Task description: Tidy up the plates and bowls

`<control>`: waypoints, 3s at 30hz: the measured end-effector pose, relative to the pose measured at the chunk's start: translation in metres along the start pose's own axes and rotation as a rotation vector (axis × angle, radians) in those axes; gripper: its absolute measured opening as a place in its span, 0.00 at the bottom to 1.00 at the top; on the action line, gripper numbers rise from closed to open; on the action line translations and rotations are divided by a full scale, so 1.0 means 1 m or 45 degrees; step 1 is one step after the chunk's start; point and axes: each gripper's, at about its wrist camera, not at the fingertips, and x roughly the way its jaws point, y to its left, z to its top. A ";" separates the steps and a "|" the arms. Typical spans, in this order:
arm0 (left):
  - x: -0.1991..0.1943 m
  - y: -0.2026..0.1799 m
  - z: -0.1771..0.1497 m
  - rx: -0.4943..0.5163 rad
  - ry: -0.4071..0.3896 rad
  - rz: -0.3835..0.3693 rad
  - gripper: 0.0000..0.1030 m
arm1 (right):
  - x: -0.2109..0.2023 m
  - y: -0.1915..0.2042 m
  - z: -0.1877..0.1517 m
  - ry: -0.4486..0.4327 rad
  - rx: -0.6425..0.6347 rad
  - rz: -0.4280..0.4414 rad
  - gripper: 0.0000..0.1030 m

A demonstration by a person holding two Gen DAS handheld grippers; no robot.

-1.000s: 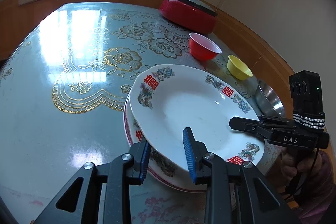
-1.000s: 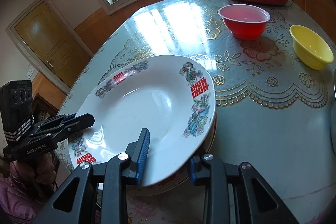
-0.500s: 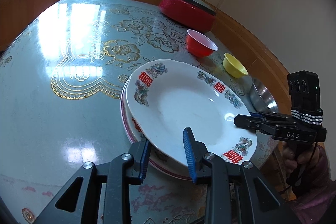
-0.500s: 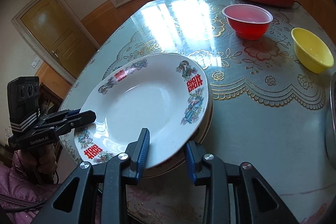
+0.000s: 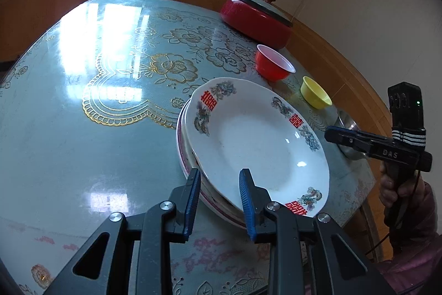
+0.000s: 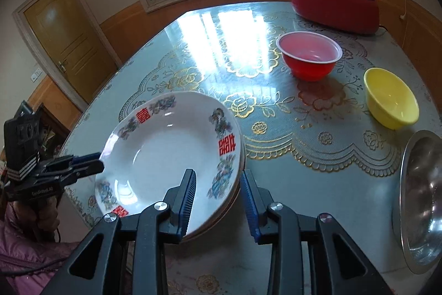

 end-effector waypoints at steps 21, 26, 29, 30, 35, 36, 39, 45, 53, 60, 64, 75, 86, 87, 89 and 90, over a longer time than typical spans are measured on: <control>0.012 0.003 -0.001 -0.011 0.018 0.019 0.30 | 0.047 -0.021 0.000 0.096 0.215 0.041 0.32; 0.013 0.004 0.001 0.000 0.015 0.026 0.30 | 0.049 -0.025 -0.008 0.114 0.258 0.083 0.37; 0.014 0.004 0.002 0.004 0.014 0.028 0.30 | 0.050 -0.022 -0.011 0.118 0.266 0.080 0.39; 0.014 0.004 0.002 0.007 0.013 0.029 0.30 | 0.050 -0.022 -0.012 0.116 0.273 0.080 0.39; 0.016 0.003 0.002 0.021 0.004 0.040 0.30 | 0.052 -0.016 -0.015 0.107 0.263 0.052 0.39; 0.016 0.003 0.002 0.024 0.002 0.042 0.30 | 0.052 -0.015 -0.015 0.106 0.264 0.044 0.39; 0.017 0.003 0.003 0.030 -0.003 0.046 0.30 | 0.053 -0.013 -0.016 0.104 0.263 0.030 0.39; 0.015 0.002 0.004 0.042 -0.021 0.083 0.30 | 0.056 -0.006 -0.014 0.116 0.224 0.031 0.39; 0.004 0.017 0.002 -0.017 -0.054 0.153 0.31 | 0.073 0.013 -0.001 0.119 0.183 0.055 0.39; -0.007 0.011 -0.003 0.015 -0.094 0.220 0.33 | 0.075 0.016 0.002 0.113 0.188 0.031 0.39; -0.012 0.010 0.003 0.020 -0.112 0.252 0.34 | 0.074 0.025 0.001 0.098 0.160 -0.040 0.42; -0.008 -0.009 0.027 0.126 -0.122 0.263 0.40 | 0.061 0.046 -0.002 0.038 0.112 -0.244 0.42; 0.005 -0.033 0.042 0.269 -0.098 0.154 0.44 | 0.016 0.046 -0.021 -0.104 0.261 -0.362 0.42; 0.006 -0.036 0.042 0.286 -0.095 0.142 0.44 | 0.013 0.047 -0.023 -0.117 0.276 -0.371 0.42; 0.008 -0.041 0.042 0.316 -0.088 0.117 0.45 | 0.008 0.048 -0.027 -0.136 0.308 -0.389 0.42; 0.008 -0.043 0.042 0.332 -0.085 0.105 0.45 | 0.006 0.048 -0.029 -0.145 0.325 -0.401 0.42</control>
